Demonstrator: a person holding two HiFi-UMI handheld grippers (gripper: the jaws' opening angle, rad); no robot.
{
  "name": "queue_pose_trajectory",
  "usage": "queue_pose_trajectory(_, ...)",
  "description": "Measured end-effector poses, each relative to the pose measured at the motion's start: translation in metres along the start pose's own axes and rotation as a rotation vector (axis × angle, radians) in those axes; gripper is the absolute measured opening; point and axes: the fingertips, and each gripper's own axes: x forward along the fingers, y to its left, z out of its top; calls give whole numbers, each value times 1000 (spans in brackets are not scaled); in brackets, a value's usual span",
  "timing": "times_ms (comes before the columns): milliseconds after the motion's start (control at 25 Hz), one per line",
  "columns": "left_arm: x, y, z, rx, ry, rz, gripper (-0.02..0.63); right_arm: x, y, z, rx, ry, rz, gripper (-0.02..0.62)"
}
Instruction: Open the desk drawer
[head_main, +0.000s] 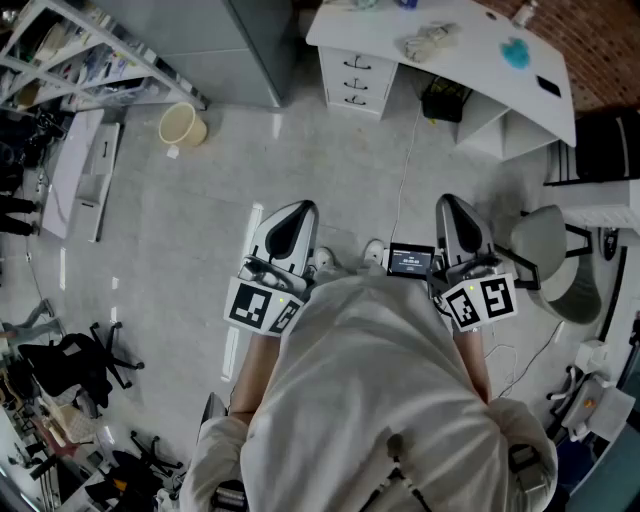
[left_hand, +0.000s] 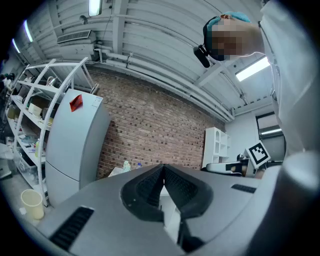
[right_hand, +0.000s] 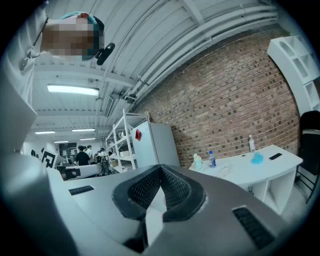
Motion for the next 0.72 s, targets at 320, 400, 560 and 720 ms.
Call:
queue_pose_trajectory(320, -32, 40, 3, 4, 10, -6, 8, 18, 35, -14, -8, -3, -33, 26)
queue_pose_trajectory(400, -36, 51, 4, -15, 6, -1, 8, 21, 39, -13, -21, -6, -38, 26)
queue_pose_trajectory(560, -33, 57, 7, -11, -2, 3, 8, 22, 35, -11, -41, 0, -45, 26)
queue_pose_trajectory(720, -17, 56, 16, 0, -32, 20, 8, 26, 16, -3, -46, -9, -45, 26)
